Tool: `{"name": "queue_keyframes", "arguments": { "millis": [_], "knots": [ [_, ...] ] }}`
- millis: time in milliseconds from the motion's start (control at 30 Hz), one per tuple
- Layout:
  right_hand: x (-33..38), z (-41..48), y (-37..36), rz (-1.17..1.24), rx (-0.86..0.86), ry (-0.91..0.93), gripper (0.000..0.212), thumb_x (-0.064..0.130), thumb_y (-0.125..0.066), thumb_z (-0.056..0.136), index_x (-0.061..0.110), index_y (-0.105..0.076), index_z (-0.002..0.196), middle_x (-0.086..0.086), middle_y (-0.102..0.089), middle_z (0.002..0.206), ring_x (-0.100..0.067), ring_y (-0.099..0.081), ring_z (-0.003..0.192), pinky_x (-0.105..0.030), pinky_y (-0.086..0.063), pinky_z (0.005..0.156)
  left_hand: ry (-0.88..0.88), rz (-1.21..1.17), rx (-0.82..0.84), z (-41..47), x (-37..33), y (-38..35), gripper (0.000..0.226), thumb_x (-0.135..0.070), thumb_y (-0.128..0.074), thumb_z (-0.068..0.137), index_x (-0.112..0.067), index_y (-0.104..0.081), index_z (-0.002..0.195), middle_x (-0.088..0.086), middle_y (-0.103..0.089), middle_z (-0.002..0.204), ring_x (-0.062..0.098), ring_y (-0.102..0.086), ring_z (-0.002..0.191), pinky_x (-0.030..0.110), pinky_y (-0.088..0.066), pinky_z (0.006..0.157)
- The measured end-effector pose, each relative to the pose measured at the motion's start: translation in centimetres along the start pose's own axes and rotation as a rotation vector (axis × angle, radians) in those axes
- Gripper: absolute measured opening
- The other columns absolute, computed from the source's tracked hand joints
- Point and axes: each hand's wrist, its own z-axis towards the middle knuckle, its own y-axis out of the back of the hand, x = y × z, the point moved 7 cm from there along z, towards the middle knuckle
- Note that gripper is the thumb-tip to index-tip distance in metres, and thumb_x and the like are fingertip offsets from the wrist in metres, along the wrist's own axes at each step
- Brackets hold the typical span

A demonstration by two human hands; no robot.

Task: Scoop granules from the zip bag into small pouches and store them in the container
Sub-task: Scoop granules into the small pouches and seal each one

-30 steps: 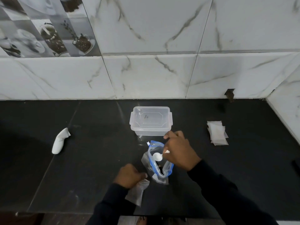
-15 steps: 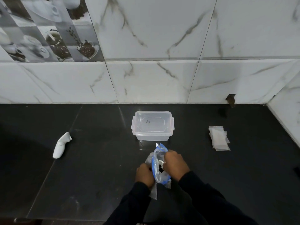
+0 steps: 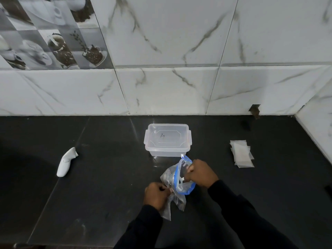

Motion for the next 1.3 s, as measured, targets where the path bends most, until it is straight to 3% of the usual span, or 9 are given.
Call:
{"name": "queue_keyframes", "arguments": {
  "millis": [100, 233, 367, 500, 633, 933, 1033, 1133, 1300],
  "knots": [
    [0.0, -0.2, 1.1, -0.086, -0.084, 0.018, 0.016, 0.018, -0.071, 0.066, 0.012, -0.058, 0.073, -0.002, -0.068, 0.08, -0.019, -0.06, 0.087, -0.039, -0.051, 0.075, -0.054, 0.008, 0.004, -0.6, -0.5, 1.3, 0.01, -0.017, -0.078, 0.077, -0.017, -0.077, 0.067, -0.011, -0.071, 0.06, -0.012, -0.059, 0.058, 0.001, -0.04, 0.057],
    [-0.9, -1.5, 2.7, -0.074, -0.178, -0.015, 0.012, 0.027, -0.071, 0.07, 0.019, -0.07, 0.078, 0.016, -0.06, 0.107, -0.009, -0.04, 0.107, -0.041, -0.037, 0.091, -0.18, -0.022, -0.062, -2.0, -1.8, 4.4, 0.015, -0.008, -0.076, 0.077, -0.022, -0.081, 0.076, -0.013, -0.076, 0.079, -0.005, -0.069, 0.077, 0.018, -0.054, 0.079],
    [-2.3, -3.0, 4.6, 0.06, -0.243, -0.06, 0.013, 0.032, -0.076, 0.062, 0.023, -0.067, 0.058, 0.014, -0.065, 0.111, -0.011, -0.058, 0.102, -0.042, -0.049, 0.093, -0.35, -0.092, -0.106, -4.1, -4.6, 7.2, 0.025, -0.001, -0.074, 0.078, -0.025, -0.08, 0.079, -0.015, -0.073, 0.091, -0.002, -0.068, 0.088, 0.013, -0.051, 0.081],
    [-1.8, -5.4, 7.6, 0.131, -0.334, -0.02, 0.015, 0.014, -0.08, 0.073, 0.016, -0.075, 0.058, 0.003, -0.067, 0.113, 0.003, -0.06, 0.089, -0.014, -0.04, 0.073, -0.42, -0.159, -0.05, -5.2, -7.3, 8.0, 0.034, 0.007, -0.066, 0.079, -0.023, -0.081, 0.085, -0.015, -0.075, 0.096, 0.0, -0.069, 0.093, 0.014, -0.052, 0.085],
    [0.1, -8.0, 10.2, 0.282, -0.332, 0.043, 0.014, 0.018, -0.08, 0.076, 0.019, -0.078, 0.063, 0.011, -0.066, 0.114, -0.003, -0.062, 0.099, -0.027, -0.043, 0.079, -0.413, -0.19, -0.048, -5.3, -9.4, 7.9, 0.029, 0.006, -0.065, 0.081, -0.019, -0.081, 0.083, -0.013, -0.075, 0.09, -0.001, -0.069, 0.088, 0.012, -0.053, 0.081],
    [4.3, -10.7, 8.4, 0.497, -0.267, 0.166, 0.01, 0.008, -0.081, 0.074, 0.016, -0.08, 0.068, 0.015, -0.072, 0.105, 0.005, -0.066, 0.094, -0.021, -0.045, 0.077, -0.324, -0.262, 0.083, -4.8, -10.4, 5.9, 0.032, 0.004, -0.064, 0.079, -0.021, -0.081, 0.089, -0.012, -0.076, 0.096, 0.005, -0.07, 0.091, 0.025, -0.058, 0.079],
    [4.2, -10.9, 6.4, 0.42, -0.306, 0.201, 0.008, 0.015, -0.08, 0.076, 0.022, -0.079, 0.073, 0.026, -0.068, 0.108, 0.004, -0.065, 0.088, -0.02, -0.046, 0.075, -0.304, -0.285, 0.132, -5.0, -10.7, 5.6, 0.022, -0.004, -0.065, 0.073, -0.018, -0.08, 0.081, -0.003, -0.076, 0.089, 0.019, -0.07, 0.084, 0.035, -0.057, 0.078],
    [4.3, -11.3, 5.0, 0.236, -0.438, 0.325, 0.014, 0.017, -0.079, 0.077, 0.027, -0.076, 0.068, 0.029, -0.059, 0.123, -0.001, -0.054, 0.118, -0.023, -0.046, 0.091, -0.281, -0.339, 0.148, -5.0, -10.6, 5.7, 0.014, -0.011, -0.062, 0.063, -0.008, -0.075, 0.069, 0.006, -0.073, 0.08, 0.023, -0.067, 0.074, 0.04, -0.054, 0.073],
    [6.3, -13.7, 2.5, -0.178, -0.63, 0.775, 0.005, 0.01, -0.076, 0.082, 0.013, -0.073, 0.079, -0.001, -0.058, 0.135, -0.023, -0.045, 0.132, -0.036, -0.045, 0.1, -0.19, -0.479, 0.212, -4.9, -9.9, 5.3, 0.025, 0.0, -0.065, 0.068, -0.013, -0.08, 0.084, 0.008, -0.075, 0.082, 0.009, -0.062, 0.066, 0.028, -0.049, 0.065]
  ]
}}
